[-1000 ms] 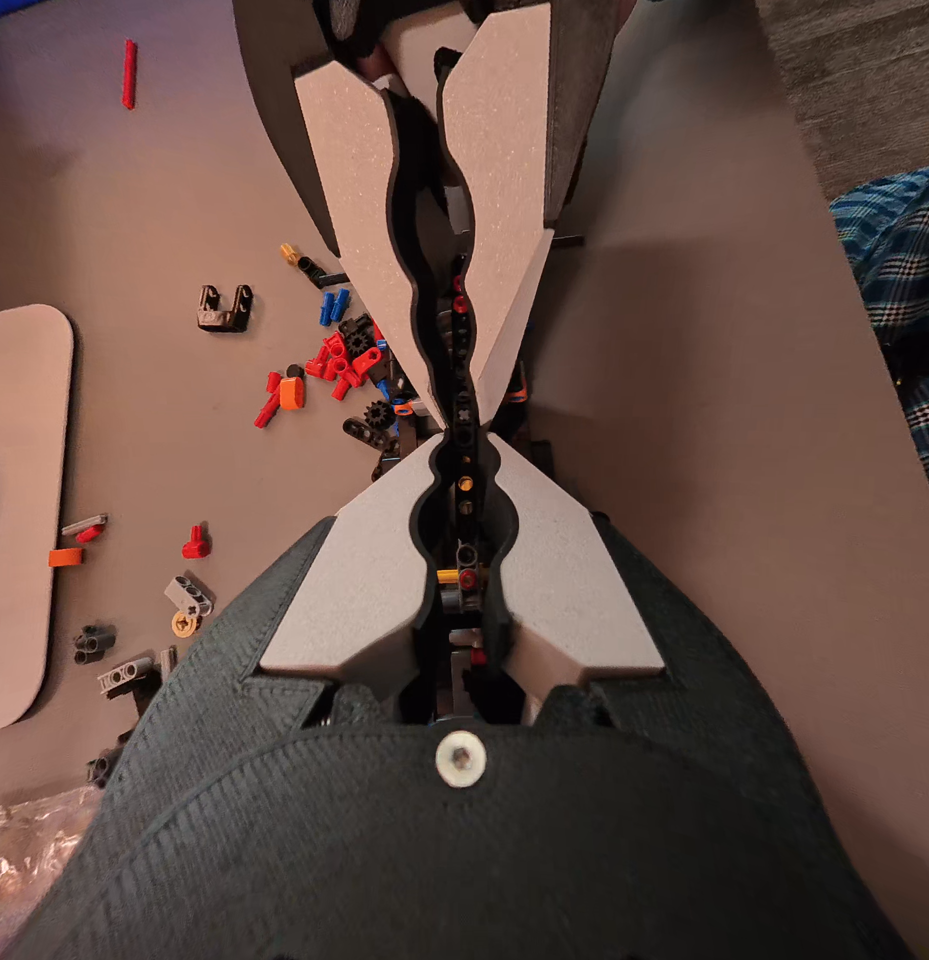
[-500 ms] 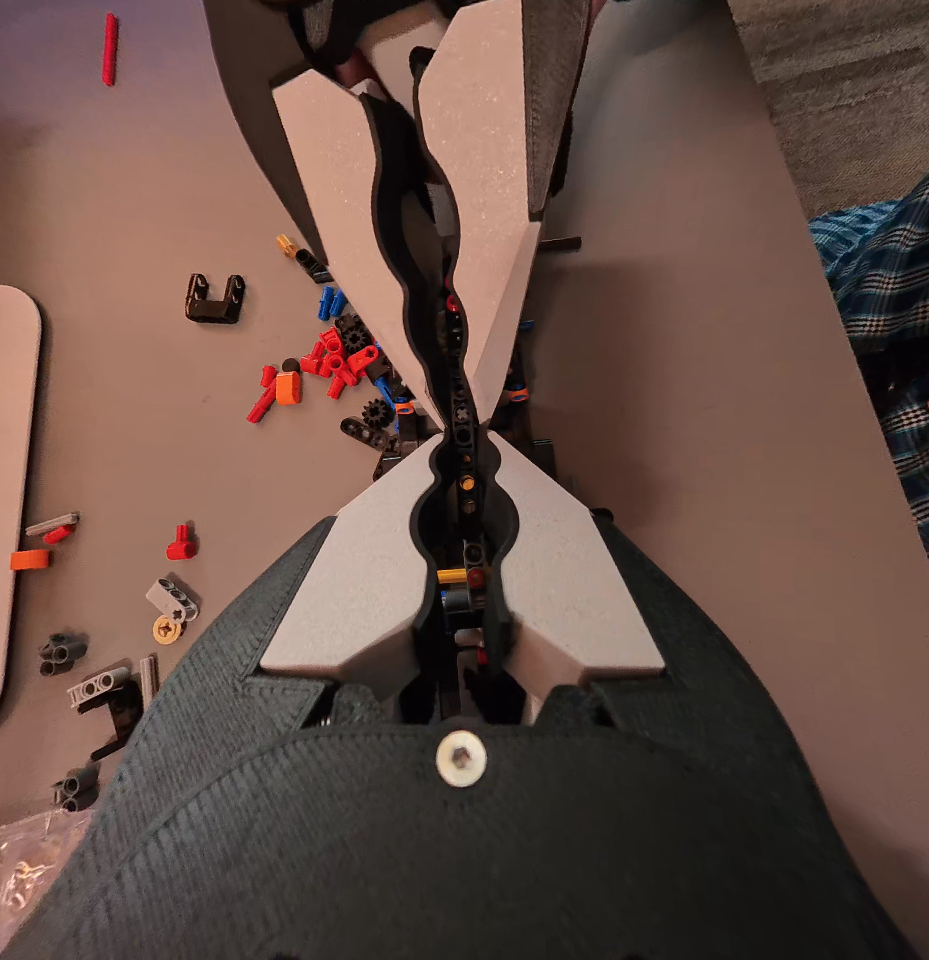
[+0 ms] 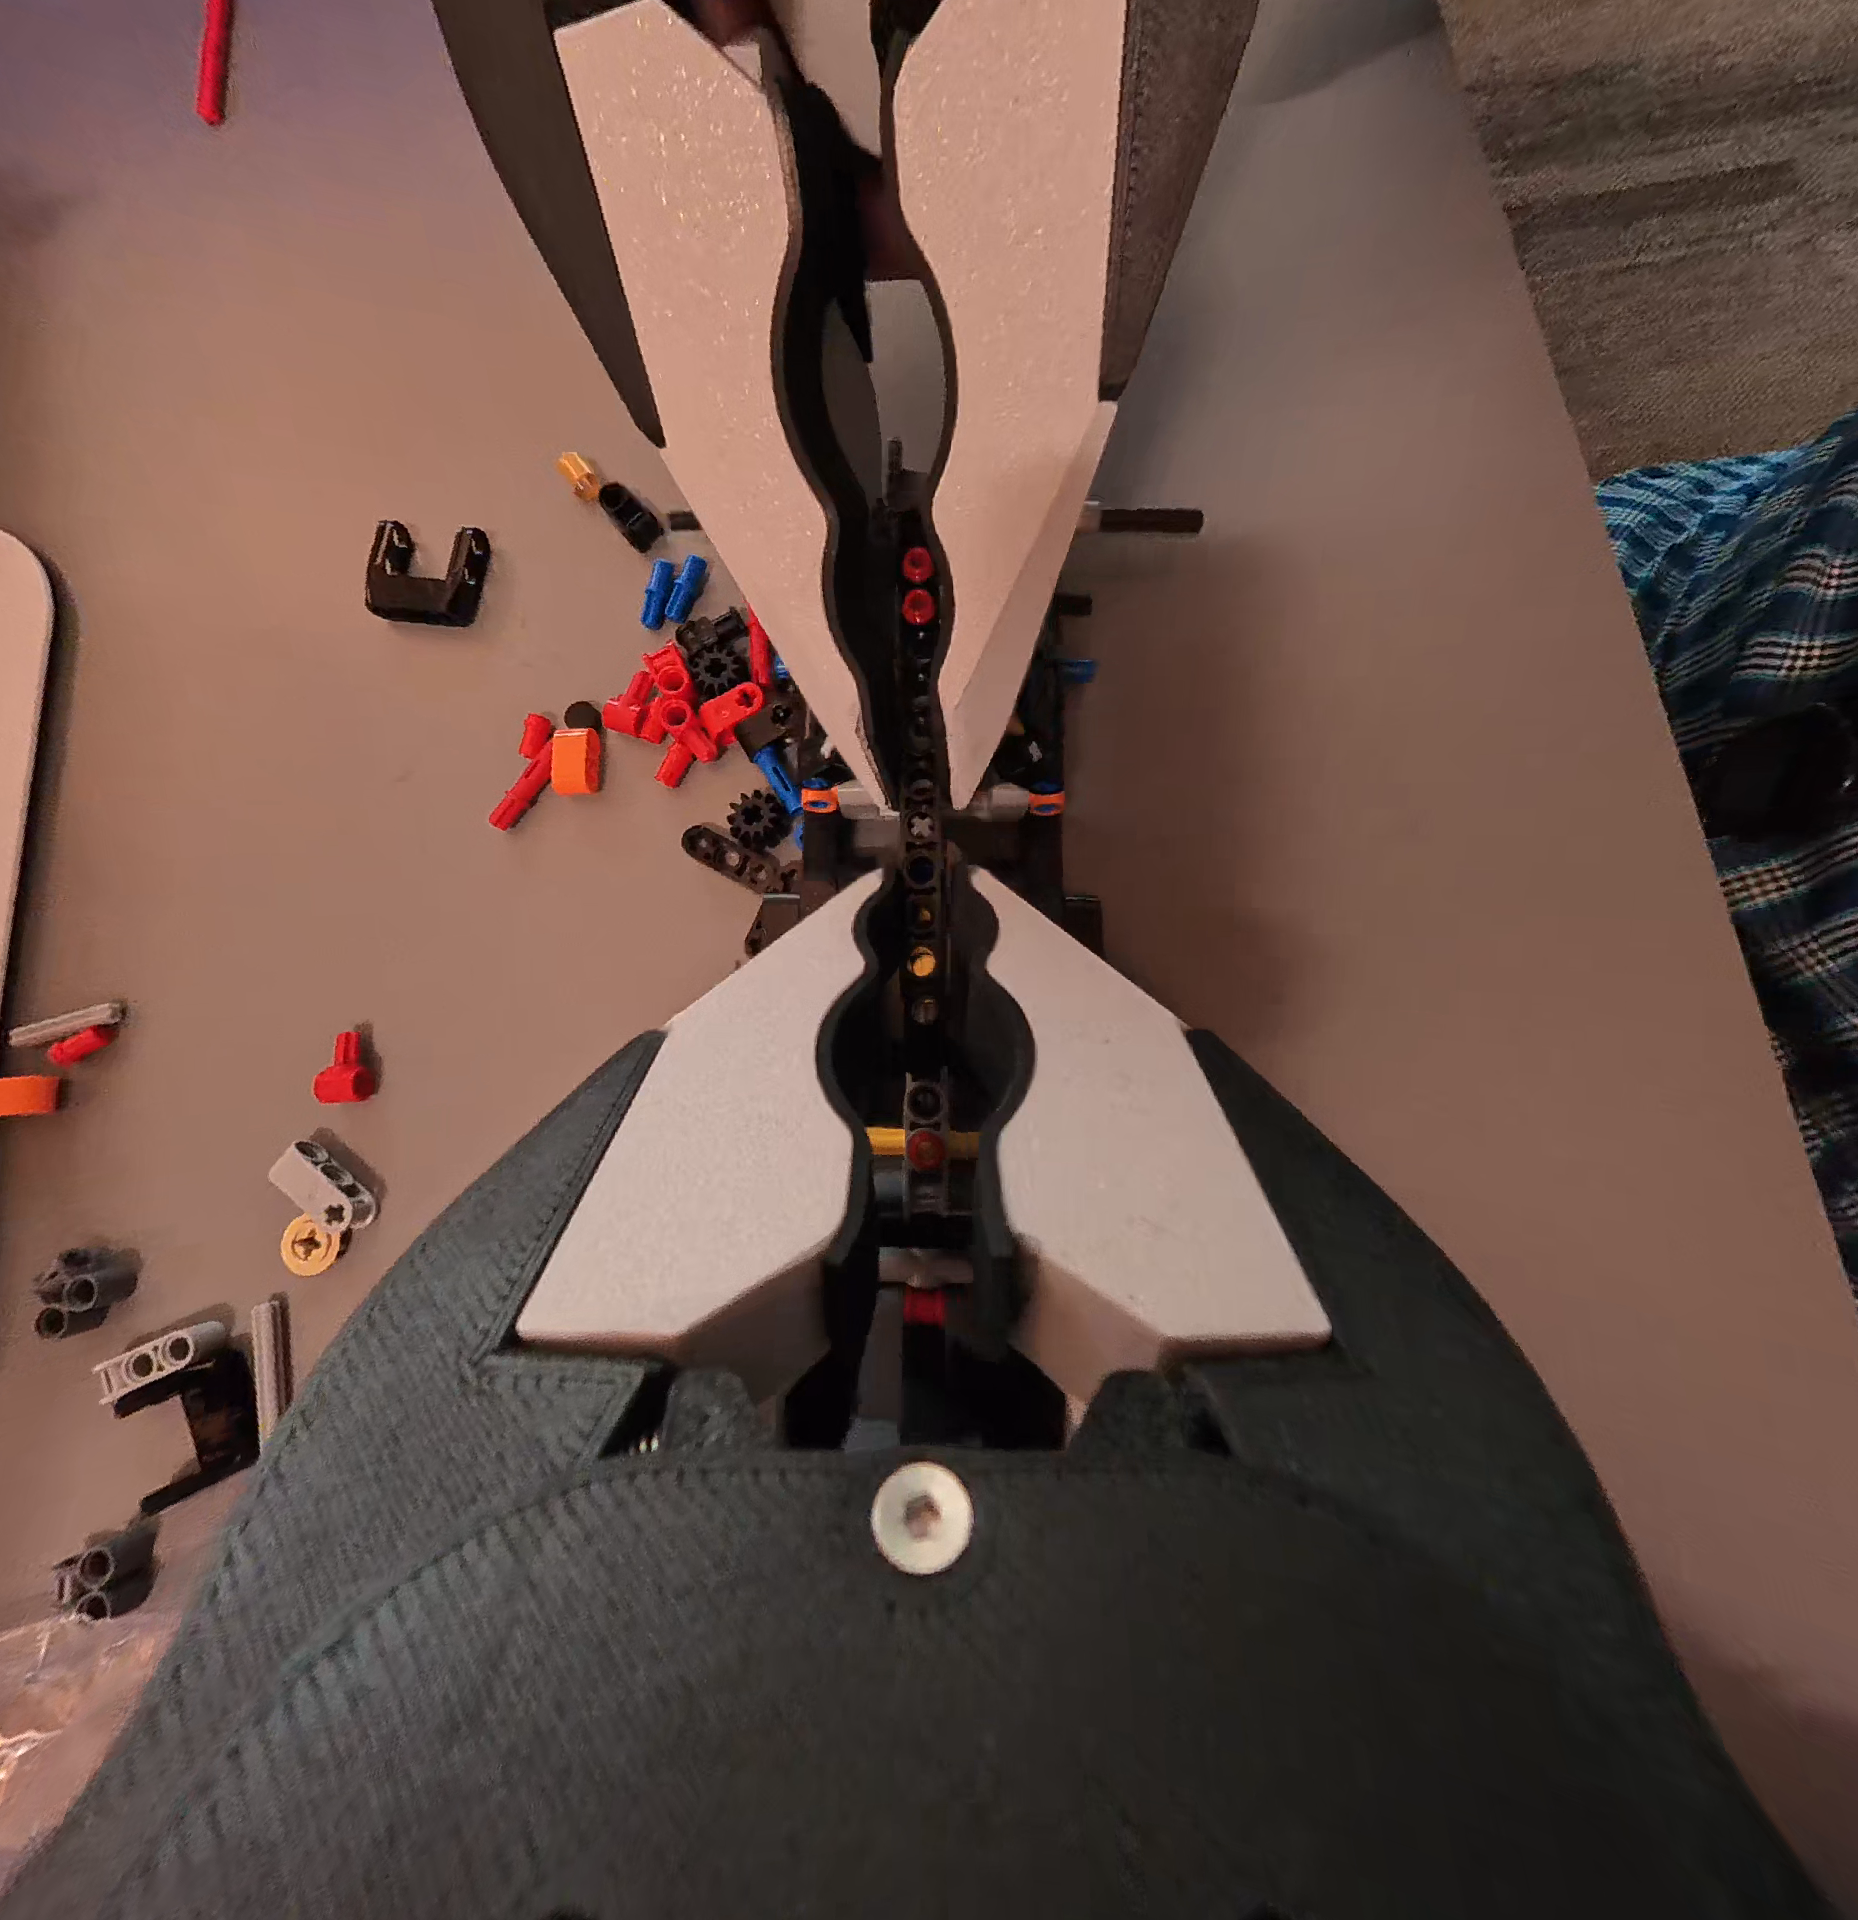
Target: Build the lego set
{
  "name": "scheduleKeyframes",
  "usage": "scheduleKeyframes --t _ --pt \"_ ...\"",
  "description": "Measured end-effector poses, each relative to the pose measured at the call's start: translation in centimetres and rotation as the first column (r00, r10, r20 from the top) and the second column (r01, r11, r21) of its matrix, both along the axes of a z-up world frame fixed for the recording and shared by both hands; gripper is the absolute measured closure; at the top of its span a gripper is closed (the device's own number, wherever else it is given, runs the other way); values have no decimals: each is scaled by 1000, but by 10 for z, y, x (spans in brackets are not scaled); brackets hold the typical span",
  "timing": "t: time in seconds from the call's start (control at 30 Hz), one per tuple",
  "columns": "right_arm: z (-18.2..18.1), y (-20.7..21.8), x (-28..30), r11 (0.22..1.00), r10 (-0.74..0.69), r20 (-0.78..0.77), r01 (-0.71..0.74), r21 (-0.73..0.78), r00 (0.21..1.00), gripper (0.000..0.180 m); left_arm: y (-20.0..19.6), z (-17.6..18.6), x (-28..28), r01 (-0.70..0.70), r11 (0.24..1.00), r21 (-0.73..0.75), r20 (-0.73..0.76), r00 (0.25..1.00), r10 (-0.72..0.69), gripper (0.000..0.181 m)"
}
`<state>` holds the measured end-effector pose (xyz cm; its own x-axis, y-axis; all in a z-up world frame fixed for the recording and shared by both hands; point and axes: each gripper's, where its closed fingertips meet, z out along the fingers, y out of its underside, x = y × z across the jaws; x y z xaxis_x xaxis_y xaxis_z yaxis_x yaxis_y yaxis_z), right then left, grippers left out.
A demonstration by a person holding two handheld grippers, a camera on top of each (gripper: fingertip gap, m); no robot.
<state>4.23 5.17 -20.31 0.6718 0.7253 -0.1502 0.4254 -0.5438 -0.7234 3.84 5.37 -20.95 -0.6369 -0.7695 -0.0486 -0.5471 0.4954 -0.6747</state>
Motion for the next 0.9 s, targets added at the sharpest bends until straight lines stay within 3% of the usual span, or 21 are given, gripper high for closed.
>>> scheduleKeyframes --t 0.17,0.37,0.67,0.9 --pt "-1 2 0 999 15 -40 -16 -31 999 176 2 6 0 -16 998 -65 -4 1000 16 176" --pt "-2 2 0 999 36 -55 -38 -26 998 176 3 5 0 0 1000 17 -2 1000 0 175" --pt "-8 1 0 997 74 63 -75 13 995 176 2 -2 0 -24 989 149 47 999 17 175" --pt "-6 0 4 996 82 84 -80 -30 993 172 2 -1 5 -36 994 103 59 998 30 175"
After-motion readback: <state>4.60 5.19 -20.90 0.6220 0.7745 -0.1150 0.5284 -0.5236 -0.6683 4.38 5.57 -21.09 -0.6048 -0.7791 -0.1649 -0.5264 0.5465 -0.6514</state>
